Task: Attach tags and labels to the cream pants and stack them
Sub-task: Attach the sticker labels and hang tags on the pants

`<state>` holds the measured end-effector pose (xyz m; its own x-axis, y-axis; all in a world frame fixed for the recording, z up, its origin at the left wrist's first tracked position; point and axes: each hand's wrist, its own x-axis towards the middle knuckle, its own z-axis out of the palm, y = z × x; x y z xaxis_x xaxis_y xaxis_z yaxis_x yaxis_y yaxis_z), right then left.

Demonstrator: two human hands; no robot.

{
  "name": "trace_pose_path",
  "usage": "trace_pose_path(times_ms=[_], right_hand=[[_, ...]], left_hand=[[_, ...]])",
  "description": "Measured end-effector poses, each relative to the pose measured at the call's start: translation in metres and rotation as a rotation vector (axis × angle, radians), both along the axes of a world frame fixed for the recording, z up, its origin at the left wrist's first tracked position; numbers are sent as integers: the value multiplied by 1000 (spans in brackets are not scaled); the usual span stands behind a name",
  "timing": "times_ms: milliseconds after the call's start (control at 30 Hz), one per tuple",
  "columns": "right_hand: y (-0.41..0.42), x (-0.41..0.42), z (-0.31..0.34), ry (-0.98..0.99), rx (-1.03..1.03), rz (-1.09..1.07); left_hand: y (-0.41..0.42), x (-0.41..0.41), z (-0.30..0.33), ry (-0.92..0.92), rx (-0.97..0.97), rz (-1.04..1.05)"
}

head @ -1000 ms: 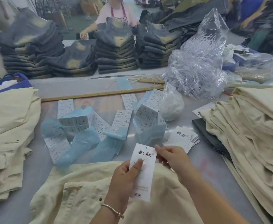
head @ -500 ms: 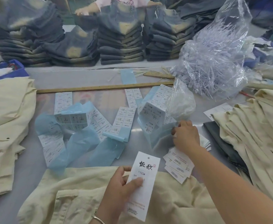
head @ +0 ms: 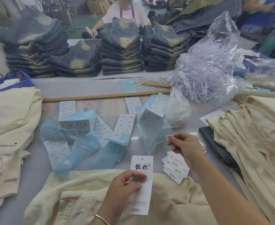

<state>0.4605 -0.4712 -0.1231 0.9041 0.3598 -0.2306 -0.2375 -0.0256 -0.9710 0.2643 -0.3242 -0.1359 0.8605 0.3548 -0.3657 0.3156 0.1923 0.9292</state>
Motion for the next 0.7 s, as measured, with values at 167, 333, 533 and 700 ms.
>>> trace_pose_path(times_ms=[167, 333, 533, 700], right_hand=[[0, -61, 20, -21, -66, 126], [-10, -111, 42, -146, -150, 172], [-38, -145, 74, -93, 21, 200], [-53, -163, 90, -130, 92, 219]], left_hand=[[-13, -3, 10, 37, 208, 63], [-27, -19, 21, -18, 415, 59], [-39, -49, 41, -211, 432, 66], [-49, -62, 67, -290, 402, 87]])
